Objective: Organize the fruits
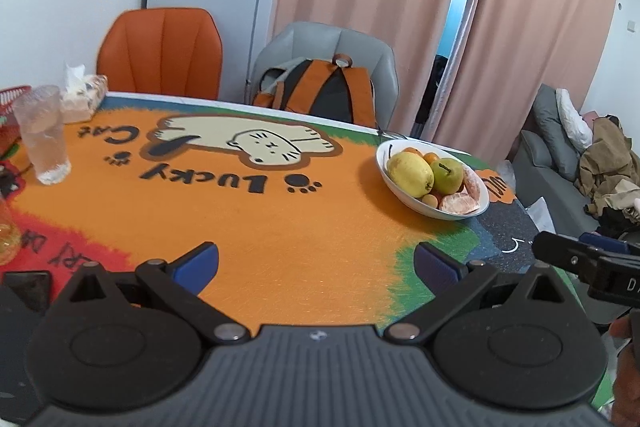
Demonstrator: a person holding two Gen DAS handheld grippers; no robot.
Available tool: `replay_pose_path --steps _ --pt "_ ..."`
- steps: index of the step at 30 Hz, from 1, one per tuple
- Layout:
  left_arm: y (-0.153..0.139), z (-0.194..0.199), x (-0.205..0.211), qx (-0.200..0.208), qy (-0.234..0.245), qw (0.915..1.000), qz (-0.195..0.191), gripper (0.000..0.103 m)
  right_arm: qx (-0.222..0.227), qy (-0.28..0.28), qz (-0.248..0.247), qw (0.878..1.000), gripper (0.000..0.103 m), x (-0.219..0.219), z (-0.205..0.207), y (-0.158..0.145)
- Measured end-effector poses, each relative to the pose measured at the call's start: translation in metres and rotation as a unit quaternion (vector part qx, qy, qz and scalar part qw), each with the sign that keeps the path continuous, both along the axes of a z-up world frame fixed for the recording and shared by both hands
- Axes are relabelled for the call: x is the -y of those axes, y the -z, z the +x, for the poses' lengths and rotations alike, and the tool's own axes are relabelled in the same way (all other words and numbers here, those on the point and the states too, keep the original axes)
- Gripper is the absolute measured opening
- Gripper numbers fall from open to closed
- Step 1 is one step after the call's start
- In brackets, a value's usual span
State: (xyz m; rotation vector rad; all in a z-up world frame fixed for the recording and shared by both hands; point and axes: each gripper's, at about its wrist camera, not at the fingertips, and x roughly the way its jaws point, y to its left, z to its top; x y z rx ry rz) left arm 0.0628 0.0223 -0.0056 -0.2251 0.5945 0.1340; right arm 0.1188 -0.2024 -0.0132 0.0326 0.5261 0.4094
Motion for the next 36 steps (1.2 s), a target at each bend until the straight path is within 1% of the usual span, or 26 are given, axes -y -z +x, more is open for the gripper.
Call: replay_pose_path --steps 3,9,18,23,27,36 --pt "-0.007 -0.012 -0.001 0.003 -0.003 1.0 0.009 0.103 0.008 0.004 -0.008 1.0 0.103 0.0 -0.012 -0.007" --pt "-0.02 -0.036 0.001 0.009 0.002 0.9996 0.027 0.103 0.015 -0.001 -0.004 1.0 0.103 0.008 -0.037 -0.017" --pt "-0.028 -0.069 0.001 0.019 0.004 0.9991 0.037 0.103 0.019 0.0 -0.004 1.0 0.103 0.023 -0.067 -0.018" --pt "-0.033 -0.074 0.008 0.017 0.006 0.9984 0.053 0.103 0.026 -0.001 0.004 1.0 0.103 0.031 -0.082 -0.024" --pt "-0.029 -0.074 0.013 0.007 0.018 0.9984 0.053 0.103 0.031 -0.002 -0.002 1.0 0.103 0.03 -0.089 -0.029" --pt "-0.029 -0.078 0.018 0.005 0.031 0.9978 0.058 0.103 0.028 -0.011 -0.005 1.0 0.103 0.026 -0.094 -0.029"
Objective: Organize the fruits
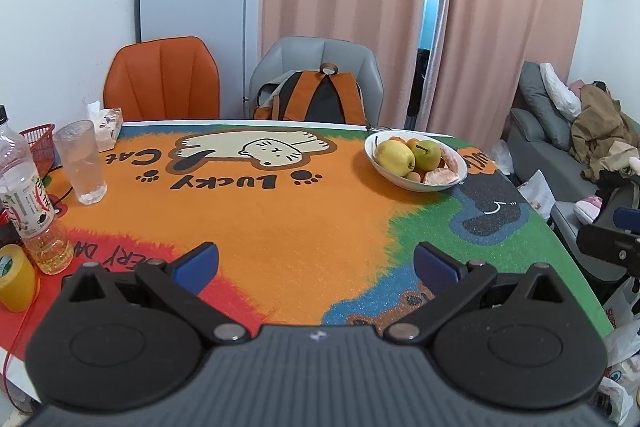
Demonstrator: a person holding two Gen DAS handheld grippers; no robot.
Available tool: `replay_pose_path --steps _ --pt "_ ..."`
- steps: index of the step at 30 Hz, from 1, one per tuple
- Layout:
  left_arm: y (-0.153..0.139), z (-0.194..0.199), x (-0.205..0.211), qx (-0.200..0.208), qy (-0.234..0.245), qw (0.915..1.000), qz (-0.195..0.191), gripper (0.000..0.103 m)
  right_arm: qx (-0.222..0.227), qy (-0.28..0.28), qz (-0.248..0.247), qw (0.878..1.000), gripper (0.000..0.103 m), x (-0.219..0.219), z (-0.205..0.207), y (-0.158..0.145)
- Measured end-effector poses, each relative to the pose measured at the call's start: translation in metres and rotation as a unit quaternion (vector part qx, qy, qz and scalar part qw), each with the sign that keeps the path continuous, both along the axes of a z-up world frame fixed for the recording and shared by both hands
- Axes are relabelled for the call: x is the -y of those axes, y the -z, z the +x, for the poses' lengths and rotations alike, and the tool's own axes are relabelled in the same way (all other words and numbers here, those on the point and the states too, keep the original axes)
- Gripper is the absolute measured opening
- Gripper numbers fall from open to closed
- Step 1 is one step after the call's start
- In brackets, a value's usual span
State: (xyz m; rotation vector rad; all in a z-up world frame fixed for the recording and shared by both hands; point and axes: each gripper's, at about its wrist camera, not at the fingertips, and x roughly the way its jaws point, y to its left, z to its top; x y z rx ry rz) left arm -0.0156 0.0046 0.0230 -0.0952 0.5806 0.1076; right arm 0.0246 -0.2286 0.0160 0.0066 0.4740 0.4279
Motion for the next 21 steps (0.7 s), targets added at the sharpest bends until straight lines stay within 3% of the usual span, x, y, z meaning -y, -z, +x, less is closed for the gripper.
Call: replay_pose_path --steps 4,21 --pt "0.0007 -0.0009 -0.0023 -0.002 0.006 0.9998 -0.016 0.103 0.0 -0.004 -0.002 1.0 0.103 -0.0024 -0.0008 0.0007" --pt "0.0034 -0.0011 -0.0002 -0.006 0.005 0.9999 -0.011 0.103 -0.008 0.0 0.0 1.0 0.103 0.0004 0.0021 0.003"
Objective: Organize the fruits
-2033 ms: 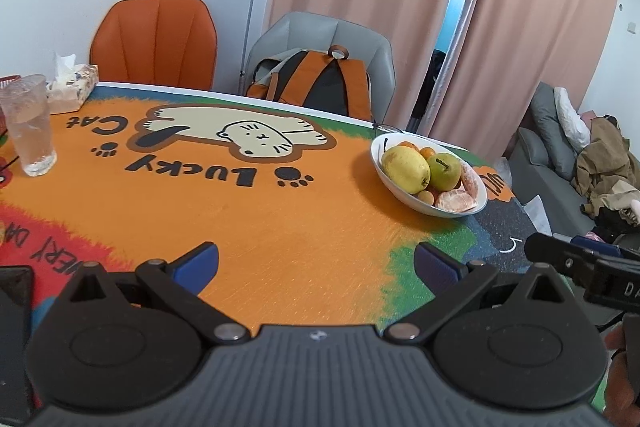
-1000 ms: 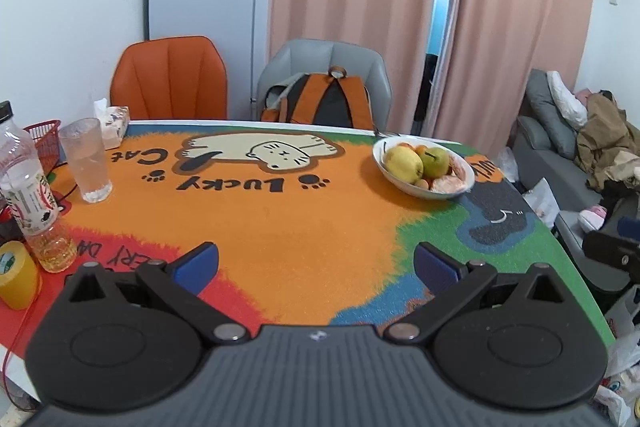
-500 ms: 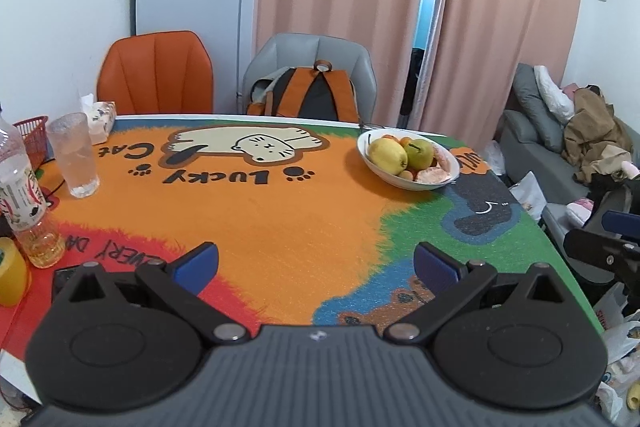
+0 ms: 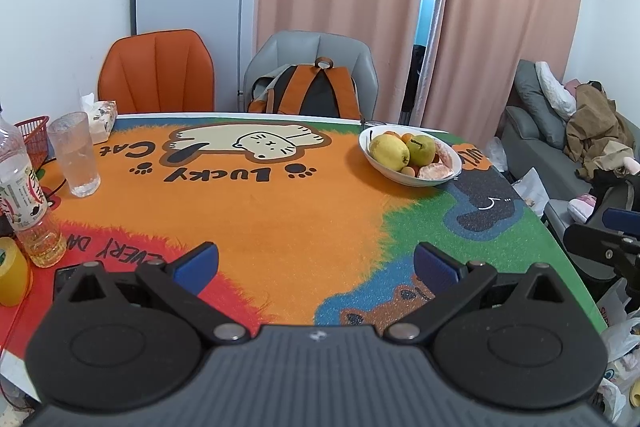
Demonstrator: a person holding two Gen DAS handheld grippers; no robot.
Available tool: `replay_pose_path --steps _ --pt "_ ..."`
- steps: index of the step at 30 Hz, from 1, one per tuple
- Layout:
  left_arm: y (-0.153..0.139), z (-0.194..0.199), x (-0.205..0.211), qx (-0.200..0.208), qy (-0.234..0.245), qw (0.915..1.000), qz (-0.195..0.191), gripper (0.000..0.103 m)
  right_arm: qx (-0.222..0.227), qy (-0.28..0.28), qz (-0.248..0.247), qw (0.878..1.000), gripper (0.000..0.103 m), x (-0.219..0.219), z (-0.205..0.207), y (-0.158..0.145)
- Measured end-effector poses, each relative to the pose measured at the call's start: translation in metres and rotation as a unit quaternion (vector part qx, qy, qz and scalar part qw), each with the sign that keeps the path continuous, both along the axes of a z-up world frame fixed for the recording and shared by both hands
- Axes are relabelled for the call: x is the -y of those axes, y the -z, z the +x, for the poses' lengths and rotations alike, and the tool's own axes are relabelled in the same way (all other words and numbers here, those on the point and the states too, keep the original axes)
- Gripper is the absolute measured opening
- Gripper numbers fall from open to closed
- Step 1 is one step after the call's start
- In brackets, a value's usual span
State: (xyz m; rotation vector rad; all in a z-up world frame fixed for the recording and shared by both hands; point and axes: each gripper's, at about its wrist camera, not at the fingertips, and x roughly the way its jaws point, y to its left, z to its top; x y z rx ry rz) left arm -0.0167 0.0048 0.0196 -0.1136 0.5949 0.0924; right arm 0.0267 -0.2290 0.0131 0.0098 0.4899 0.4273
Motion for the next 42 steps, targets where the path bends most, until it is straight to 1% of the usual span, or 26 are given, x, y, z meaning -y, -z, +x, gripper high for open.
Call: replay_pose_path --steps 42 --pt "-0.0005 0.0009 -0.0034 -0.001 -0.003 1.0 -0.004 0.103 0.0 0.003 -0.007 1.0 0.103 -0.002 0.0021 -0.0035"
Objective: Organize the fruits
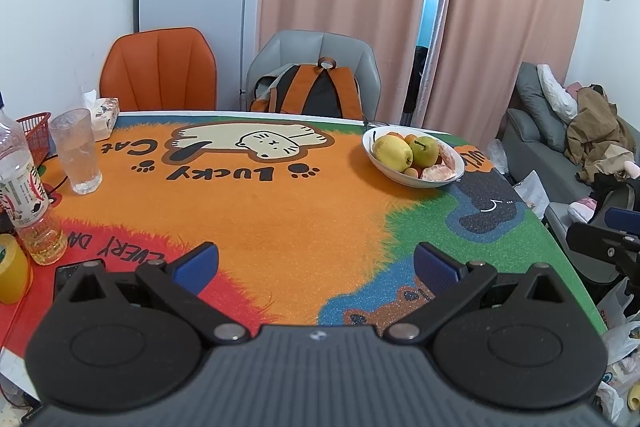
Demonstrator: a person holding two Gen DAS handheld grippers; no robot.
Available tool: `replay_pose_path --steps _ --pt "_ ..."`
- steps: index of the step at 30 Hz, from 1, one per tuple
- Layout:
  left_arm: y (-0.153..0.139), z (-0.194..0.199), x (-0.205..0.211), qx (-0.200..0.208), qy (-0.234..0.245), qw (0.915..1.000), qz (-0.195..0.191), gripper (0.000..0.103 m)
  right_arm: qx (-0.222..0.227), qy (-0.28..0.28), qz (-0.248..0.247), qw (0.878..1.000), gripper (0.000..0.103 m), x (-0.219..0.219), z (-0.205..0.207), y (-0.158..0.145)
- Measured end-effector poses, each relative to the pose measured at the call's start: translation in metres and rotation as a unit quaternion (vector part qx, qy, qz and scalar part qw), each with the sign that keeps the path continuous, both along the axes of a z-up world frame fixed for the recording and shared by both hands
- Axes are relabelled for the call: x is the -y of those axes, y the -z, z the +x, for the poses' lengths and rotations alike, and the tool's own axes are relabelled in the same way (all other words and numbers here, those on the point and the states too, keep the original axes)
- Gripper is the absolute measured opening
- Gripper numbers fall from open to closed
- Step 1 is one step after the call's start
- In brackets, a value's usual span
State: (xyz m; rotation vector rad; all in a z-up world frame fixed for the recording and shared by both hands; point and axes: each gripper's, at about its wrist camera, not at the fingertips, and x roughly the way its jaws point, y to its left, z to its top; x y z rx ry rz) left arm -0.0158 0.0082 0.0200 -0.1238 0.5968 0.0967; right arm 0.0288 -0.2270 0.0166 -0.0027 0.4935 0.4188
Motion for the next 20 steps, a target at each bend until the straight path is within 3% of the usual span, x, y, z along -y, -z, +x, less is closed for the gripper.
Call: replay_pose_path --steps 20 --pt "-0.0009 -0.0002 -0.0012 0.001 0.004 1.0 0.0 0.103 -0.002 -0.004 -0.003 1.0 0.103 -0.0045 0.0014 0.0031"
